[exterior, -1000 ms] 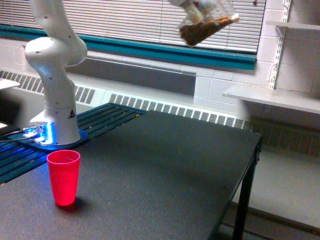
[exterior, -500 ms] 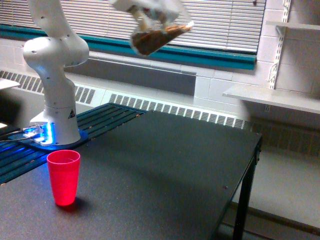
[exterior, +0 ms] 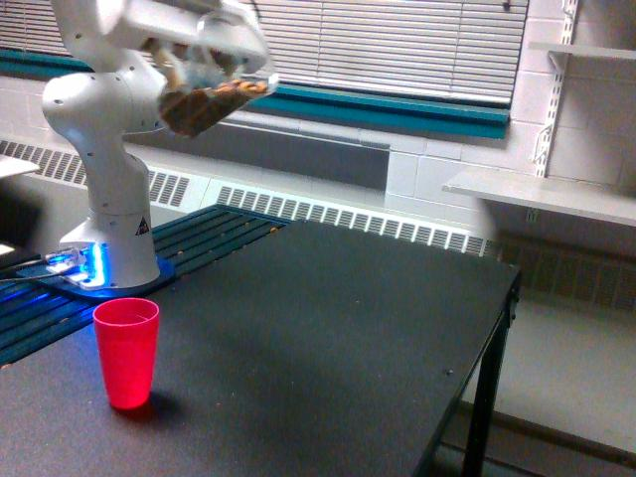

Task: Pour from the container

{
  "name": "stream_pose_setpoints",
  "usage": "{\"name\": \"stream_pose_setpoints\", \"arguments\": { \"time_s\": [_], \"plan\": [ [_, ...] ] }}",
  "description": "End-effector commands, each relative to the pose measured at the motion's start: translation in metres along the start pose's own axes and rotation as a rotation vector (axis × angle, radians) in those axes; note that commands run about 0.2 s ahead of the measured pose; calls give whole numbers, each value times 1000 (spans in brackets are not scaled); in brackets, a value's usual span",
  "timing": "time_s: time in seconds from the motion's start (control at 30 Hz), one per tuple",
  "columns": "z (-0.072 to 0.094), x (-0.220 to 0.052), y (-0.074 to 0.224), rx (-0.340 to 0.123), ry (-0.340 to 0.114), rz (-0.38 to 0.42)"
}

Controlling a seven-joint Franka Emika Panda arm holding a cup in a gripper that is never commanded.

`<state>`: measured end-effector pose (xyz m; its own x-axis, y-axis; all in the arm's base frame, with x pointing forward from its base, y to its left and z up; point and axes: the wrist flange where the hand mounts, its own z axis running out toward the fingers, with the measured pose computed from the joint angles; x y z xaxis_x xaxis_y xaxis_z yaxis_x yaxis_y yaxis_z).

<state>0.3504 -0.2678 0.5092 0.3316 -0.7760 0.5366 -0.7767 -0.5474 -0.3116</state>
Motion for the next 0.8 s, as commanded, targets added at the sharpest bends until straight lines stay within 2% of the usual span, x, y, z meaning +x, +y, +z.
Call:
{"name": "stream_pose_setpoints", "arguments": {
  "time_s": [0.03,0.4,0.8],
  "plan": [
    [-7,-7,38,-37,21,-24],
    [-14,-39,87,-105,-1,6],
    [-19,-67,120,-179,-8,6]
  ]
}}
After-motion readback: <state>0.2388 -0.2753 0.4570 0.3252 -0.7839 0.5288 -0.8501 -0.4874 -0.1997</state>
